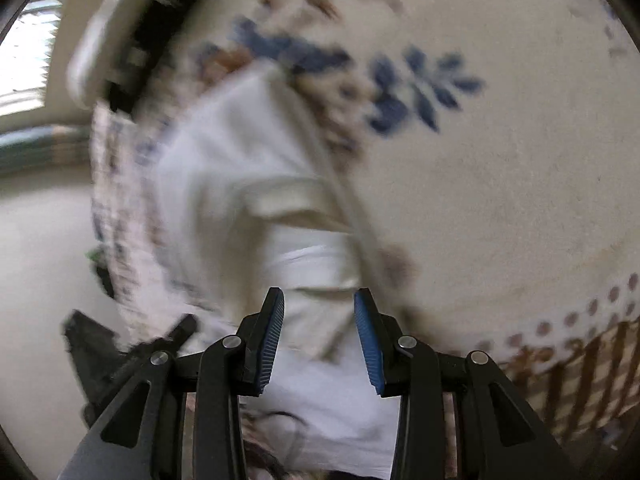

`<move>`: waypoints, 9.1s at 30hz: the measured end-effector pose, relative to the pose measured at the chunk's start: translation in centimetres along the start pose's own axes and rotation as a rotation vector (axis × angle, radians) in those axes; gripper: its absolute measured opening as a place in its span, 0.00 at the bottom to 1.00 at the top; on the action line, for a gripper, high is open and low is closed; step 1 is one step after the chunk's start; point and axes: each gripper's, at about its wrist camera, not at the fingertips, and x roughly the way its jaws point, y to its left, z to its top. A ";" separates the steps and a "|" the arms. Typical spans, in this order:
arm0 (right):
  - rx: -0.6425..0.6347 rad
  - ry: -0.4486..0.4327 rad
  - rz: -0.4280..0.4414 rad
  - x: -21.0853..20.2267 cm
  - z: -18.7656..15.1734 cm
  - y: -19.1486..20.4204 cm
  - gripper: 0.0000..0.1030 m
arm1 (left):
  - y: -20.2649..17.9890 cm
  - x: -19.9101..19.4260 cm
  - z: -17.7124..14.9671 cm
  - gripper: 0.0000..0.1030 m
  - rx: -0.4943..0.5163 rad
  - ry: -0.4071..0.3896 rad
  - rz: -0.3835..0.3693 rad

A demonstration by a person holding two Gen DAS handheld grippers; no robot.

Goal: Fold small clothes

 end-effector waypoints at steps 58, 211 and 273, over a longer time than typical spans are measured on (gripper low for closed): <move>0.059 0.067 -0.014 -1.2 -19.0 -10.4 0.08 | 2.2 -0.7 -17.1 0.07 0.240 0.015 0.103; 0.084 0.146 0.006 -0.1 2.7 -5.3 0.56 | 2.4 3.3 4.9 0.67 0.030 0.107 -0.143; -0.073 -0.345 0.303 -4.0 35.8 31.8 0.10 | -15.7 -0.4 46.2 0.20 0.150 -0.278 -0.270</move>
